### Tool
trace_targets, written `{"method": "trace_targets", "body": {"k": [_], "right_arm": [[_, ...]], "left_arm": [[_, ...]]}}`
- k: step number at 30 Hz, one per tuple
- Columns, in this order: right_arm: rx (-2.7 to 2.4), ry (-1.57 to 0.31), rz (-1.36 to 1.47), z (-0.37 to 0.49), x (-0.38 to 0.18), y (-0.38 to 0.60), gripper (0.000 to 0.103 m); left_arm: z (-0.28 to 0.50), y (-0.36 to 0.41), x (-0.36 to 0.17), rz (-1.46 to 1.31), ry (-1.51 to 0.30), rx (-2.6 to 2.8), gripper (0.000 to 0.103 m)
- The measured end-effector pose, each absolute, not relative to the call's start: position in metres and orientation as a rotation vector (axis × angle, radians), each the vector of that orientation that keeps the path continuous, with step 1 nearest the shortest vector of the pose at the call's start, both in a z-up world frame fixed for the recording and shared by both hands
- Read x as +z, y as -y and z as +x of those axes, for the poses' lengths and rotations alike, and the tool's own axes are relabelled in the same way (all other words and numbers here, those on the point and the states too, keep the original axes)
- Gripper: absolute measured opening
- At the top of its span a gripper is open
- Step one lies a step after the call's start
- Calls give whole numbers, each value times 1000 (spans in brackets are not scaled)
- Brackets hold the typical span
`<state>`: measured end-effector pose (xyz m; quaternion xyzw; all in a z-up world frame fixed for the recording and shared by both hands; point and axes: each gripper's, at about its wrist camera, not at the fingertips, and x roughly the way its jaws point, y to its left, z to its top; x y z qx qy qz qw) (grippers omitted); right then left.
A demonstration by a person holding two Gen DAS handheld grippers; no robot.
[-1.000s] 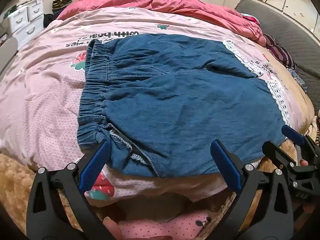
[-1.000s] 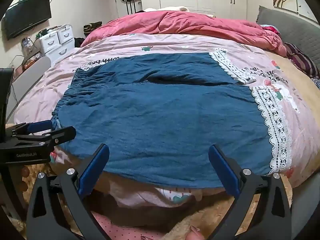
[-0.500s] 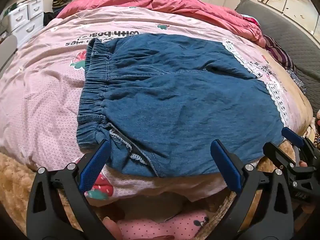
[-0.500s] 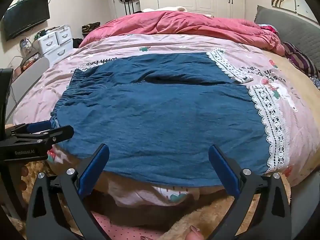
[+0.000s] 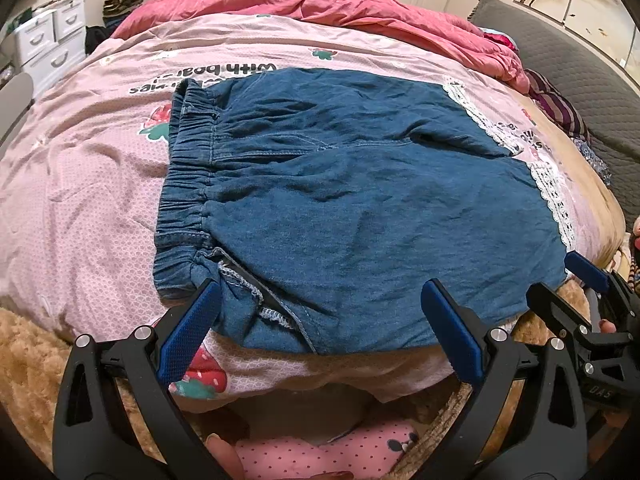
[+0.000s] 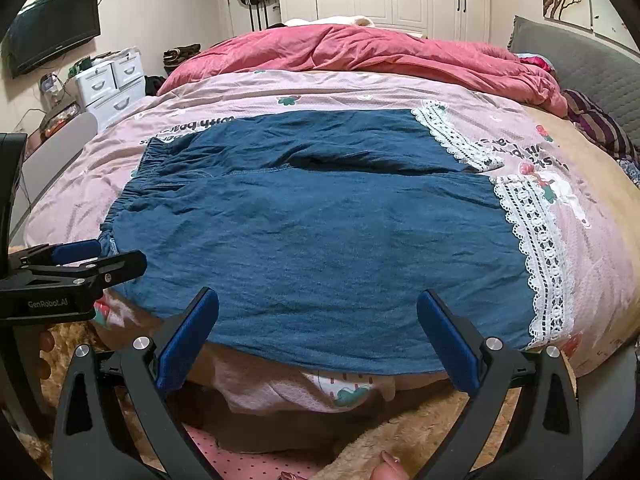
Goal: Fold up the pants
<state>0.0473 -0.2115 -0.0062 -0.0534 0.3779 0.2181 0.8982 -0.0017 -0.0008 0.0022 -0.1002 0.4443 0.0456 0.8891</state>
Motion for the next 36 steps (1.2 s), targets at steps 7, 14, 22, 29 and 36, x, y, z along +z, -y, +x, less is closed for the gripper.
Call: {"method": "trace_targets", "body": {"k": [7, 14, 22, 29, 36], "right_arm": [[449, -780, -109, 47, -5, 212, 99], [445, -786, -116, 47, -6, 211, 99], [443, -782, -118, 46, -6, 211, 99], [440, -780, -120, 47, -6, 212, 99], [441, -785, -125, 48, -6, 211, 99]], "left_arm": [[-1, 1, 4, -214, -922, 88, 94], [-2, 1, 6, -214, -915, 88, 94], [-2, 2, 6, -206, -914, 88, 94], [-1, 3, 5, -205, -915, 88, 94], [-1, 5, 4, -204, -915, 86, 94]]}}
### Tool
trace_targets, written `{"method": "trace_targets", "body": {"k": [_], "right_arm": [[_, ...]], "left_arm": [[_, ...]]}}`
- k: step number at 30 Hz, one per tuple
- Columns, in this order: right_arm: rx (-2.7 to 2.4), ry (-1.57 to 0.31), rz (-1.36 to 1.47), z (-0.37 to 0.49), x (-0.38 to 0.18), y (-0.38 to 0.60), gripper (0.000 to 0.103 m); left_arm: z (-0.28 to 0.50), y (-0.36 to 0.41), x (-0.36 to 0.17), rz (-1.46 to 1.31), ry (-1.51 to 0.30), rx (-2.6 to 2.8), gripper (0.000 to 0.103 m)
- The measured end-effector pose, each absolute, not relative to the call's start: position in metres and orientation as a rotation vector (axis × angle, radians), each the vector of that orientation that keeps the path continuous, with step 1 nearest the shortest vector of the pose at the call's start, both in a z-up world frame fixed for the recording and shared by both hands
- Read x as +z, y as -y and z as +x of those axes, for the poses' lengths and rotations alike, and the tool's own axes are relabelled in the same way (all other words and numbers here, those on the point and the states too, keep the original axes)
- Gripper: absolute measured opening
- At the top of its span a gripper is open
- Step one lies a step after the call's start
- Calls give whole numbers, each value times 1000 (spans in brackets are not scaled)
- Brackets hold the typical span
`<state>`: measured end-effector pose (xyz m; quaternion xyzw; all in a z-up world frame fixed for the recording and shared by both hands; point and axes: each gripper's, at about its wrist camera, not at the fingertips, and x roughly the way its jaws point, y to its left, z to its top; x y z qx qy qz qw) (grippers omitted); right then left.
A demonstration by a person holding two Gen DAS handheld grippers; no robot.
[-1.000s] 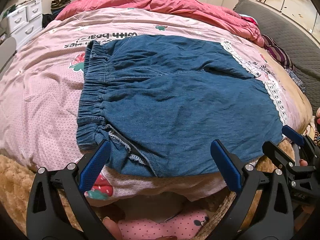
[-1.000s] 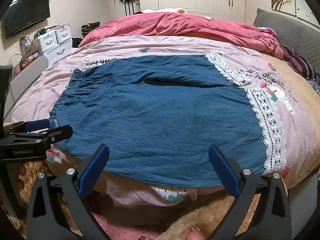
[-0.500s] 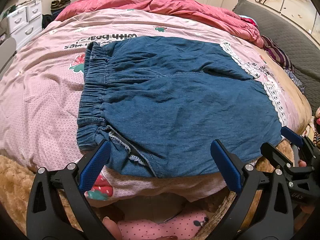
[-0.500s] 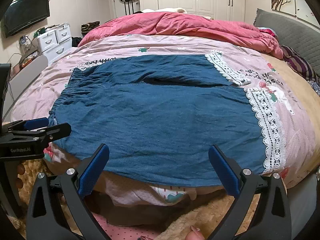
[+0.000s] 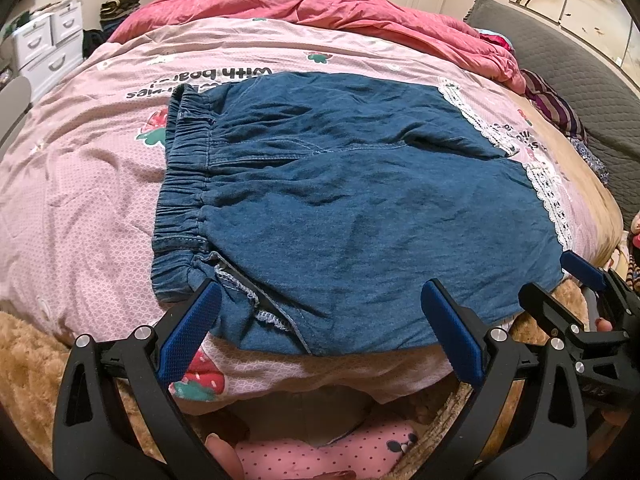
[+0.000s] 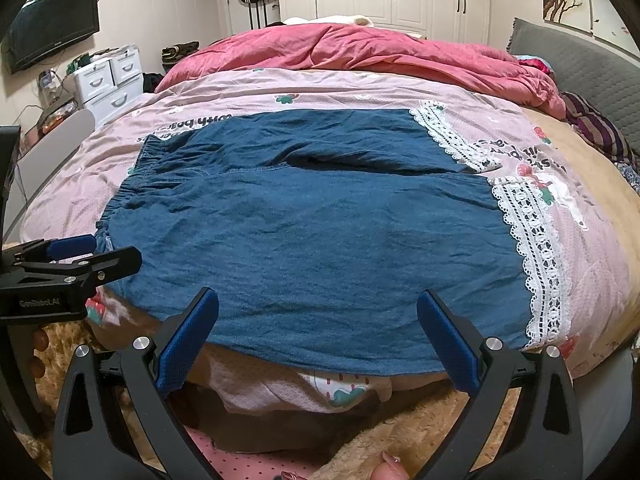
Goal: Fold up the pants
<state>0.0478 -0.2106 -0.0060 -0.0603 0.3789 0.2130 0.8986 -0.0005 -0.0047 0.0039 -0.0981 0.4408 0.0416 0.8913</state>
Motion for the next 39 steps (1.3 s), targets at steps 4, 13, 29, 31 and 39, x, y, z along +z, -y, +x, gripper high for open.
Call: {"method": "trace_targets", "body": {"k": [4, 13, 29, 31, 39], "right_arm": [[439, -784, -125, 48, -6, 211, 99], [458, -776, -120, 63, 0, 207, 99], [548, -740, -165, 143, 19, 153, 99], [572, -736, -172, 151, 22, 145, 99], [659, -736, -211, 189, 29, 106, 99]], "left_arm": [[1, 4, 4, -206, -915, 87, 94], [15, -7, 8, -216, -929, 70, 94], [75, -75, 37, -181, -911, 170, 94], [82, -90, 40, -187, -911, 191, 94], [119, -147, 29, -212, -965, 216, 94]]}}
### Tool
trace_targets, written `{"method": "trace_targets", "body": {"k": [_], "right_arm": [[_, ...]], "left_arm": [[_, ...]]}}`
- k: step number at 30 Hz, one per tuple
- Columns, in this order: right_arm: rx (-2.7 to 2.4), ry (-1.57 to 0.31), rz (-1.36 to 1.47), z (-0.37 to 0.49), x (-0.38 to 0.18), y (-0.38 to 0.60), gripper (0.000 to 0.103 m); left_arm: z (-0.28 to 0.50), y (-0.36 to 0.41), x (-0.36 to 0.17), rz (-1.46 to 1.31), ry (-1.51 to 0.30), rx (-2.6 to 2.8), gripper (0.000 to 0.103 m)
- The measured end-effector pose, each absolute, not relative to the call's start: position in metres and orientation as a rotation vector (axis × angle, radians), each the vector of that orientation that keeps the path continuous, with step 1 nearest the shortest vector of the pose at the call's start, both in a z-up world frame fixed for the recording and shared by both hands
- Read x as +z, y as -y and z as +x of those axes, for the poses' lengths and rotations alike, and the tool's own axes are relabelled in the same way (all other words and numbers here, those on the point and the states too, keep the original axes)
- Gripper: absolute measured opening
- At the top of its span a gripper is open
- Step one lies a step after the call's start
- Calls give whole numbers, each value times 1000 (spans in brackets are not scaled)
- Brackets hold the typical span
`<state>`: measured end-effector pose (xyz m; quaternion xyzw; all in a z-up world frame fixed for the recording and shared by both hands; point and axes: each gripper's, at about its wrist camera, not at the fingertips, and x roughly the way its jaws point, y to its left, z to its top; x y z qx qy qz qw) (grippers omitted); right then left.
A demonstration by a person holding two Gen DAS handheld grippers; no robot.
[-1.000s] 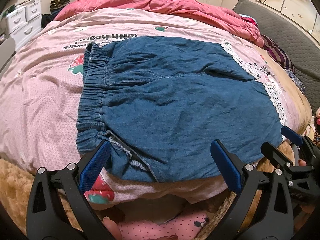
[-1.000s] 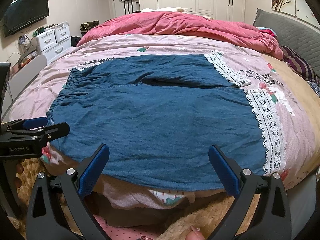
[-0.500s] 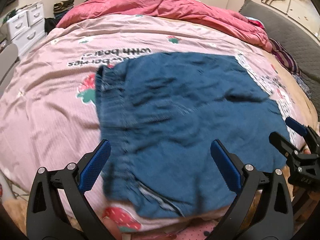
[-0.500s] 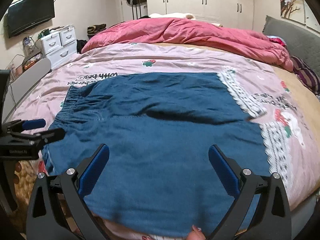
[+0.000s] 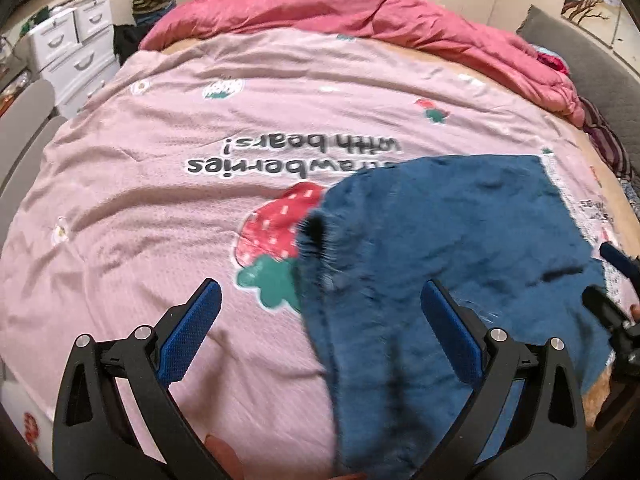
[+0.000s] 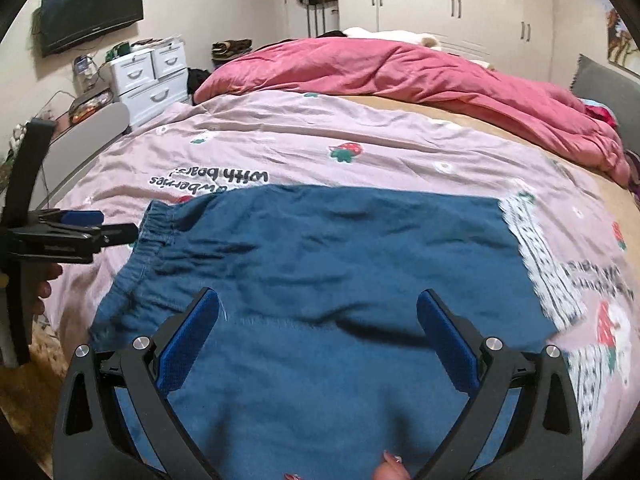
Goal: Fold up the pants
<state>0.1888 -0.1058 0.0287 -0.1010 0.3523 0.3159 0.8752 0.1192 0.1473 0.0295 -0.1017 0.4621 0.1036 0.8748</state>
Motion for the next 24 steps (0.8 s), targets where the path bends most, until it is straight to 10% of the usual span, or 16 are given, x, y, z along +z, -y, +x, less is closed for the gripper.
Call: {"method": "trace_targets", "body": {"k": [18, 24], "right_arm": [[710, -816, -422, 296, -4, 21, 99], [725, -814, -528, 318, -12, 6, 99]], "left_arm": [[172, -180, 1, -295, -989, 72, 93], [185, -178, -15, -275, -1045, 68, 55]]}}
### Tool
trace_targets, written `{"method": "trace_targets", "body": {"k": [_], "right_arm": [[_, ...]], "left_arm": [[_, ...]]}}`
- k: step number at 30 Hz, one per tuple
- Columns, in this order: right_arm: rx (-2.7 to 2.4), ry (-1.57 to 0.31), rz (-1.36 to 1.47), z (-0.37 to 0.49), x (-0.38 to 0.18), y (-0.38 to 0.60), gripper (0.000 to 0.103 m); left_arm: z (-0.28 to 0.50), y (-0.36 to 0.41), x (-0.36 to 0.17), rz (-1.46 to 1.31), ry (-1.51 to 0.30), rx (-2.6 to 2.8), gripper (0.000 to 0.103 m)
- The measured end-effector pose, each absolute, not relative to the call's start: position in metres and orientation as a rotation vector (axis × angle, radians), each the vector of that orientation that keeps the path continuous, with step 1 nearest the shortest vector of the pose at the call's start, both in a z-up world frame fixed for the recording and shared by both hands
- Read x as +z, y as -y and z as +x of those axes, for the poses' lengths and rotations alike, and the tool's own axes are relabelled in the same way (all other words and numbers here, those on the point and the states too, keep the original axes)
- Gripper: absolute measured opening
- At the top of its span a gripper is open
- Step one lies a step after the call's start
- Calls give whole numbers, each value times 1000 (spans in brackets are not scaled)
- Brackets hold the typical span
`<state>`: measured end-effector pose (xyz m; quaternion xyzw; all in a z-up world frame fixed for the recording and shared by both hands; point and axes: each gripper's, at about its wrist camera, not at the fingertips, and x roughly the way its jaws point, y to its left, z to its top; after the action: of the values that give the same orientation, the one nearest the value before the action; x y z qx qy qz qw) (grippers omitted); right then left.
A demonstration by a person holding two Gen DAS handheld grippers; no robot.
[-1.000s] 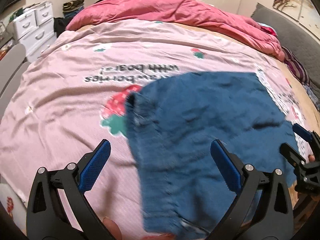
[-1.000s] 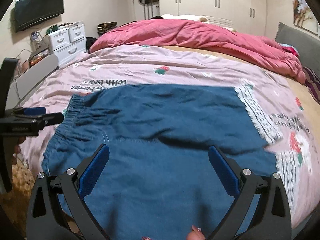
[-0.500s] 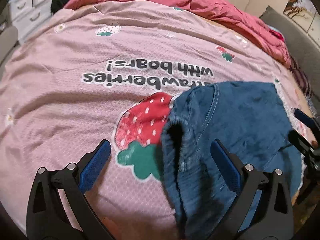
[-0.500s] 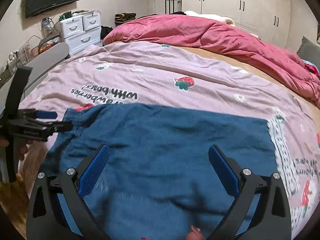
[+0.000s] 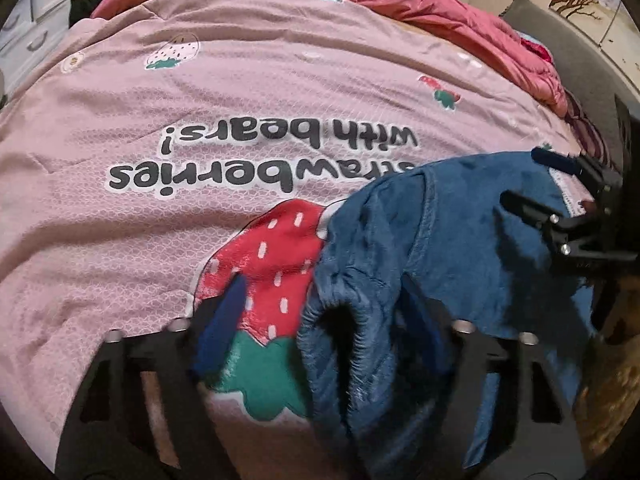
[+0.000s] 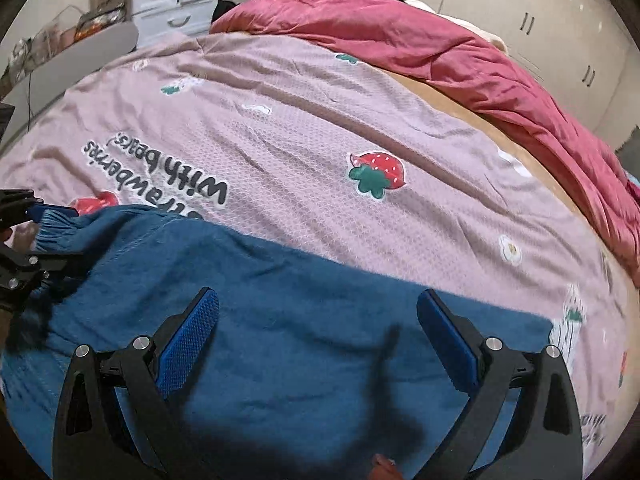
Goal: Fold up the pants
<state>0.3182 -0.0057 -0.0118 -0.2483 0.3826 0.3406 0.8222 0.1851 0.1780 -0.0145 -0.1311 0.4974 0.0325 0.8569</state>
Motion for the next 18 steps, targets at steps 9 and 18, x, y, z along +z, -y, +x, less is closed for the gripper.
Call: {"method": "trace_targets", "body": {"k": [9, 18], "right_arm": [[838, -819, -599, 330, -16, -11, 98], [955, -736, -860, 322, -18, -44, 73]], "left_arm": [[171, -173, 16, -257, -923, -2, 24], [150, -168, 29, -190, -852, -24, 23]]}}
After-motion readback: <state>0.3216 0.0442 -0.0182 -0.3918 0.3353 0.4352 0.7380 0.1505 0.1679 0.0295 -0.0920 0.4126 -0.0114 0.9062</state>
